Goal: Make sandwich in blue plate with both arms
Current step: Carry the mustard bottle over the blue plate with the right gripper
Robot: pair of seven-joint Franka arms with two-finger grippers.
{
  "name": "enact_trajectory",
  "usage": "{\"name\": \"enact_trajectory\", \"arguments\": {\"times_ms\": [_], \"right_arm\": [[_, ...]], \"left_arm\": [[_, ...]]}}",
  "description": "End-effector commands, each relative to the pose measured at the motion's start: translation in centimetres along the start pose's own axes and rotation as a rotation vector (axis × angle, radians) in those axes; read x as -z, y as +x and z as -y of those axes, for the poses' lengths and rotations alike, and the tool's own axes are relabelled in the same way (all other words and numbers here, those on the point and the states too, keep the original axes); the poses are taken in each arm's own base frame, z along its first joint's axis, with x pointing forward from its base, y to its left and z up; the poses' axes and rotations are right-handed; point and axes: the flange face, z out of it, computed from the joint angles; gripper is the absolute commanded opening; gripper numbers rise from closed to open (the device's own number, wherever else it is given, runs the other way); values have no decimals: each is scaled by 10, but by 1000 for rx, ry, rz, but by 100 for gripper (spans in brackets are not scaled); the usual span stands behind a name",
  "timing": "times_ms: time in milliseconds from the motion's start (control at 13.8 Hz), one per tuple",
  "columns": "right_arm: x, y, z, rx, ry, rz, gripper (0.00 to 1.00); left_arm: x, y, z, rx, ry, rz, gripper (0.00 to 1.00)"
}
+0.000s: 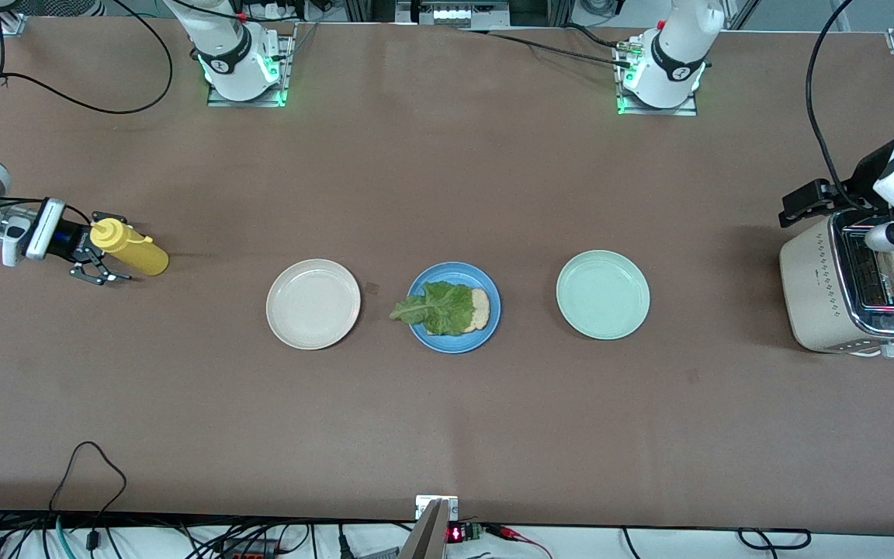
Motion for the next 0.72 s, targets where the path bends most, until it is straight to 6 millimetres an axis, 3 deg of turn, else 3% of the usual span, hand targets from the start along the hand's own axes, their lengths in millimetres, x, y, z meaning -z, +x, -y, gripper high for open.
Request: {"name": "enact_trajectory", "arguments": {"times_ms": [0, 145, 362, 434, 506, 579, 651], "right_arm": [[-9, 0, -4, 28, -1, -51, 100], [-15, 0, -5, 32, 7, -61, 100], [-26, 5, -8, 37, 21, -67, 100], [-29, 6, -9, 39, 25, -69, 88], [-30, 8, -10, 41, 28, -69, 53], [-35, 10, -11, 43, 35, -65, 29], [-39, 12, -14, 46, 42, -57, 16]], "left_arm": [[1, -5, -4, -8, 32, 4, 100], [4, -4, -18, -27, 35, -8, 100], [6, -3, -23, -31, 33, -14, 100], [4, -2, -25, -33, 34, -11, 100], [1, 0, -26, -34, 32, -5, 100], [-1, 2, -26, -34, 31, -3, 100], [-2, 3, -26, -34, 31, -8, 100]]}}
